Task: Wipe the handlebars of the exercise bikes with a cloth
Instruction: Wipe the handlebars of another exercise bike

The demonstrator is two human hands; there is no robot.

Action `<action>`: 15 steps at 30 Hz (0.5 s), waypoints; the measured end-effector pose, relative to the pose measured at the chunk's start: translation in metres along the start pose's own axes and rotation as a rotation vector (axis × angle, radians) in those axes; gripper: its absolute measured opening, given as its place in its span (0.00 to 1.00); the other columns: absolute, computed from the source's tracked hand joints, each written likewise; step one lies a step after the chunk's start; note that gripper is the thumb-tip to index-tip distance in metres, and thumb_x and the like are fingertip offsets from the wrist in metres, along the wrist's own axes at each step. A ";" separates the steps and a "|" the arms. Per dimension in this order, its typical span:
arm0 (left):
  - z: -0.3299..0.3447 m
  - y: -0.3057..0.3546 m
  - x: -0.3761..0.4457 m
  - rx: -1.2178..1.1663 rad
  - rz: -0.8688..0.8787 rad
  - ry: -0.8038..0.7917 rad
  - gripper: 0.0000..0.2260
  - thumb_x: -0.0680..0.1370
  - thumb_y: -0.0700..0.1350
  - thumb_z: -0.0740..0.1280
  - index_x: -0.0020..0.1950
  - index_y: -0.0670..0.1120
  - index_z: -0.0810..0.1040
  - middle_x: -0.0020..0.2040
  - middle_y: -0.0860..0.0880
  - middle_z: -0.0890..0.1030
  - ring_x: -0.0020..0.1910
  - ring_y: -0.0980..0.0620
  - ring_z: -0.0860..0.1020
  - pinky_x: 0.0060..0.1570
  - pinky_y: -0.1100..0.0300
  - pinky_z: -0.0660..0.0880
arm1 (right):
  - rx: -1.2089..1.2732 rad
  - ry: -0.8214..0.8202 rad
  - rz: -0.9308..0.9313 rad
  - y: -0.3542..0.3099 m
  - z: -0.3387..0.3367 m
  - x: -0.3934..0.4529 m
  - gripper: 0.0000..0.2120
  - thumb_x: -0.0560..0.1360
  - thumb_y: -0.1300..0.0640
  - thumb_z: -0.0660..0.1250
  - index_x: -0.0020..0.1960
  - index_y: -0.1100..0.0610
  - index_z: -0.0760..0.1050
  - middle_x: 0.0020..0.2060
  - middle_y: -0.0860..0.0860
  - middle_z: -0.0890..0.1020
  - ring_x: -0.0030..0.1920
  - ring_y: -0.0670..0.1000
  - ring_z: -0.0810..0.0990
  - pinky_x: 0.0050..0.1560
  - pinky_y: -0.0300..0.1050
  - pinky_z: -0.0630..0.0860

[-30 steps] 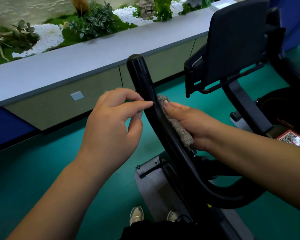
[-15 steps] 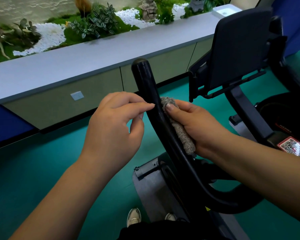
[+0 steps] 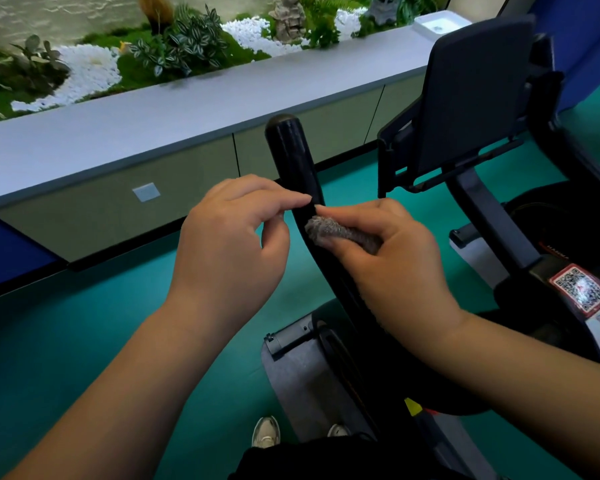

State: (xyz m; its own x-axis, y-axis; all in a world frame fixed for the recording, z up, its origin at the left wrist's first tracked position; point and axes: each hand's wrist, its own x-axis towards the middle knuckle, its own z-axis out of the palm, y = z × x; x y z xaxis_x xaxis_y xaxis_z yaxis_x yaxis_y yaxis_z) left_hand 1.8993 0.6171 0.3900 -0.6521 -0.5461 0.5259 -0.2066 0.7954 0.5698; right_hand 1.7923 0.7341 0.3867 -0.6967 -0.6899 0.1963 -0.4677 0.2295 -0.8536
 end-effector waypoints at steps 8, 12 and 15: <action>-0.007 0.004 -0.009 -0.057 -0.155 -0.105 0.08 0.75 0.40 0.67 0.48 0.53 0.82 0.40 0.60 0.78 0.38 0.59 0.76 0.41 0.71 0.71 | -0.168 -0.117 -0.089 -0.004 -0.023 -0.018 0.19 0.73 0.64 0.71 0.59 0.46 0.79 0.47 0.49 0.73 0.48 0.41 0.73 0.51 0.27 0.69; -0.017 0.020 -0.020 -0.351 -0.486 -0.161 0.05 0.74 0.48 0.68 0.38 0.51 0.80 0.34 0.56 0.82 0.29 0.55 0.80 0.33 0.58 0.78 | -0.177 0.085 -0.147 -0.022 -0.018 -0.008 0.17 0.69 0.63 0.74 0.54 0.50 0.77 0.45 0.46 0.77 0.45 0.41 0.76 0.47 0.33 0.74; -0.017 0.033 -0.027 -0.604 -0.611 -0.183 0.06 0.75 0.47 0.68 0.40 0.49 0.83 0.35 0.52 0.84 0.33 0.54 0.83 0.34 0.58 0.80 | -0.163 0.086 -0.161 -0.031 -0.003 -0.013 0.15 0.67 0.61 0.75 0.46 0.53 0.71 0.43 0.47 0.76 0.43 0.44 0.75 0.42 0.40 0.74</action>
State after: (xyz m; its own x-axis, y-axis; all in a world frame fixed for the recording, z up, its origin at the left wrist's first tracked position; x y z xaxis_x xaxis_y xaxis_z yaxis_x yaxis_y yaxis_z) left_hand 1.9231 0.6535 0.4051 -0.6712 -0.7388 -0.0603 -0.1699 0.0741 0.9827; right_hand 1.8139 0.7379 0.4119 -0.6464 -0.6674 0.3698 -0.6534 0.2339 -0.7200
